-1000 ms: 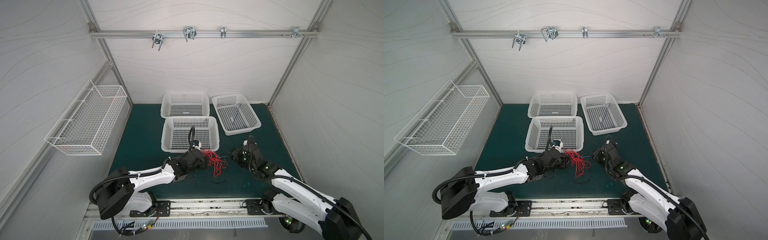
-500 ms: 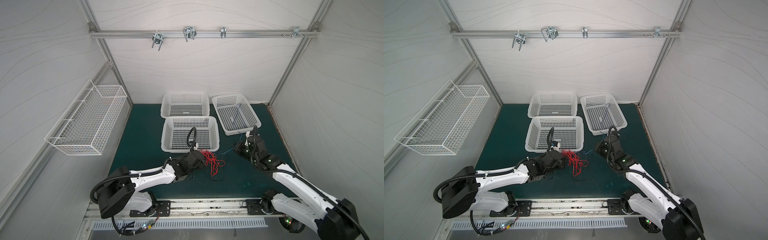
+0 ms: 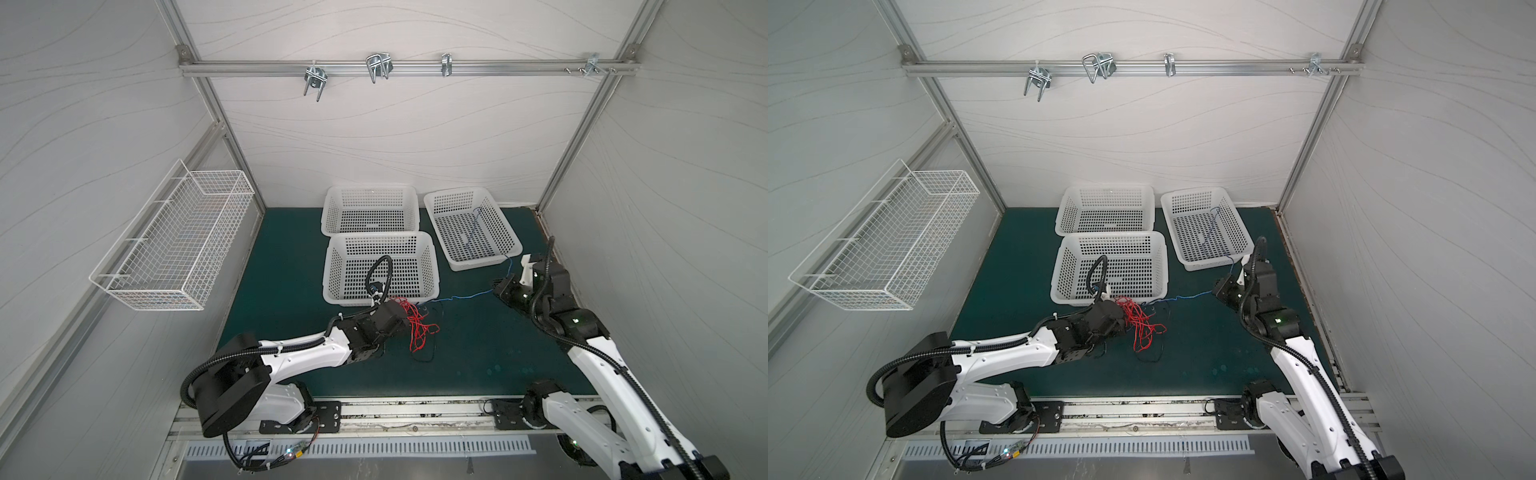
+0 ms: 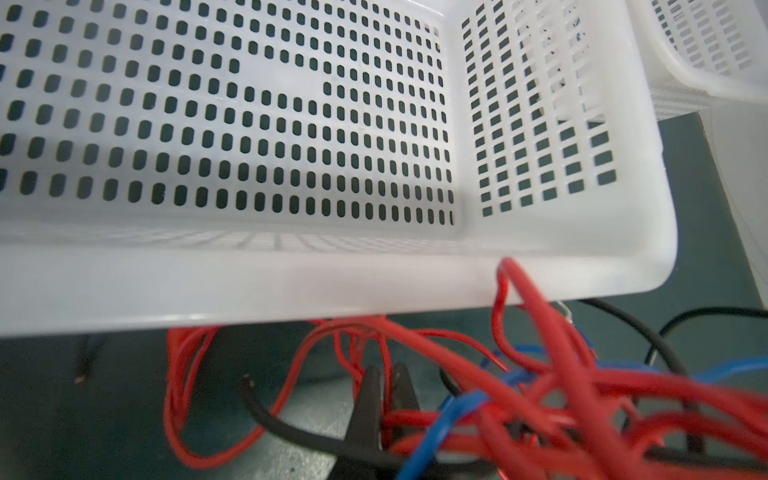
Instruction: Untangle the cables
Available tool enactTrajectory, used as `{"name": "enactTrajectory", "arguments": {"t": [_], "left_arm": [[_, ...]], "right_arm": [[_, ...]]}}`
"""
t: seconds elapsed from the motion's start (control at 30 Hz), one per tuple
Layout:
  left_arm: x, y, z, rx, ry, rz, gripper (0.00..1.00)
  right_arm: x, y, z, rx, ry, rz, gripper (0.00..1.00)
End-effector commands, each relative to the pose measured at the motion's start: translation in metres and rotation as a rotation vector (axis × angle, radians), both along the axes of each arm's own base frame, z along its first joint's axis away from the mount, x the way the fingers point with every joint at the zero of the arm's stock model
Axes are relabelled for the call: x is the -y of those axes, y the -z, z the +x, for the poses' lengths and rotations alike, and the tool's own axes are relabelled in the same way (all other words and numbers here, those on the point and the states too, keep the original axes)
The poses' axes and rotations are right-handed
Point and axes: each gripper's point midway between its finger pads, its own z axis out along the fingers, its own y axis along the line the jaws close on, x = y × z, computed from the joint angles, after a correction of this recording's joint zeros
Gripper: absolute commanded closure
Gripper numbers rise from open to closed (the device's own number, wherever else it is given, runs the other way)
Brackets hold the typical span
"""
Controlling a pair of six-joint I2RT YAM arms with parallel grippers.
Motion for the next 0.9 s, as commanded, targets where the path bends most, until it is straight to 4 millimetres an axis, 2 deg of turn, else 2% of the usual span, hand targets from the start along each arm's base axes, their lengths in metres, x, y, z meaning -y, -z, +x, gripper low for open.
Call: {"name": "enactTrajectory", "arguments": {"t": [0.0,0.13,0.3,0.47,0.57,0.73,0.87], "left_arm": [[-0.088,0.045,-0.014,-0.102,-0.225,0.27,1.0],[-0.086,0.047,-0.014,-0.111,-0.207,0.287,1.0],[-0.088,0.052,-0.016,-0.127,-0.189,0.322,1.0],[-0.093,0.054,-0.019,-0.132,-0.191,0.335,1.0],[-0.09,0.055,-0.02,-0.127,-0.178,0.316,1.0],[-0.08,0.049,-0.016,-0.104,-0.131,0.283,1.0],[-0.065,0.043,-0.011,-0.065,-0.082,0.218,1.0]], "right_arm": [[0.047,-0.031,0.01,0.103,0.162,-0.111,1.0],[0.054,-0.045,0.009,0.124,0.166,-0.145,1.0],[0.079,-0.06,0.002,0.135,0.244,-0.232,1.0],[0.097,-0.066,-0.002,0.133,0.296,-0.229,1.0],[0.087,-0.057,0.003,0.119,0.257,-0.165,1.0],[0.081,-0.021,0.006,0.039,0.234,-0.13,1.0],[0.067,0.007,0.008,-0.012,0.187,-0.078,1.0]]}}
